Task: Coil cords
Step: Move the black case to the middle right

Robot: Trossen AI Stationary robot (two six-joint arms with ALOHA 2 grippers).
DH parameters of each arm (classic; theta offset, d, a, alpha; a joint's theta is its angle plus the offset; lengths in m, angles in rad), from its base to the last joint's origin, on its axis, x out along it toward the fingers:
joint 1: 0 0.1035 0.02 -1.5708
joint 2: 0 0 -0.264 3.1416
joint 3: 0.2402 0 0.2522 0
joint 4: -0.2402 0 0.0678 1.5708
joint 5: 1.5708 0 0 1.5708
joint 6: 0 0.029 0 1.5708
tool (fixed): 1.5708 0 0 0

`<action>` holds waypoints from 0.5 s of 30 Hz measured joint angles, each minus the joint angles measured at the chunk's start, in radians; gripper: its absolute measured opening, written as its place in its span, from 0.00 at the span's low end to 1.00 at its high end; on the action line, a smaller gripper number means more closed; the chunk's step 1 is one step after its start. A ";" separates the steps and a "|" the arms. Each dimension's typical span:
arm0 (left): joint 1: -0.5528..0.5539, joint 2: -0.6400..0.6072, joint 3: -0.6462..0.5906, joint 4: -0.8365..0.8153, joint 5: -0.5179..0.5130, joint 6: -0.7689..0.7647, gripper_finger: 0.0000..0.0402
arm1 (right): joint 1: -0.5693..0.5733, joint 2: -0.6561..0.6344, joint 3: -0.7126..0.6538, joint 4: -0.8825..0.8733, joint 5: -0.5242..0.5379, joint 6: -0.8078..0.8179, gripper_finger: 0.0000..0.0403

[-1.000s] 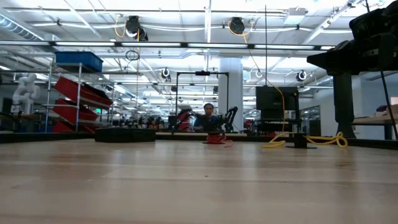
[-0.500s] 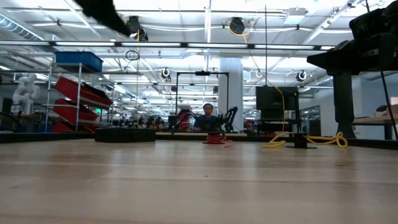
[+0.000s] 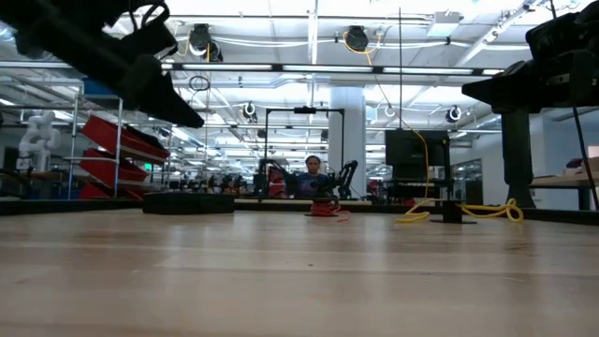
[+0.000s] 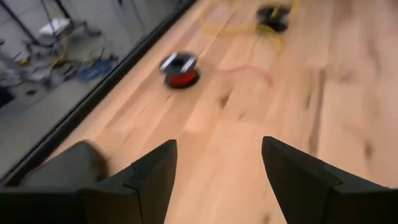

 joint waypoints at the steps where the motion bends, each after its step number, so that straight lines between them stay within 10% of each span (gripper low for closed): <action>1: 0.000 0.000 -0.031 0.080 0.006 0.000 0.61 | 0.000 0.000 0.000 0.000 0.000 0.000 0.00; 15: 0.000 0.000 -0.158 0.772 0.154 0.064 0.61 | 0.000 0.000 0.000 0.000 0.000 0.000 0.00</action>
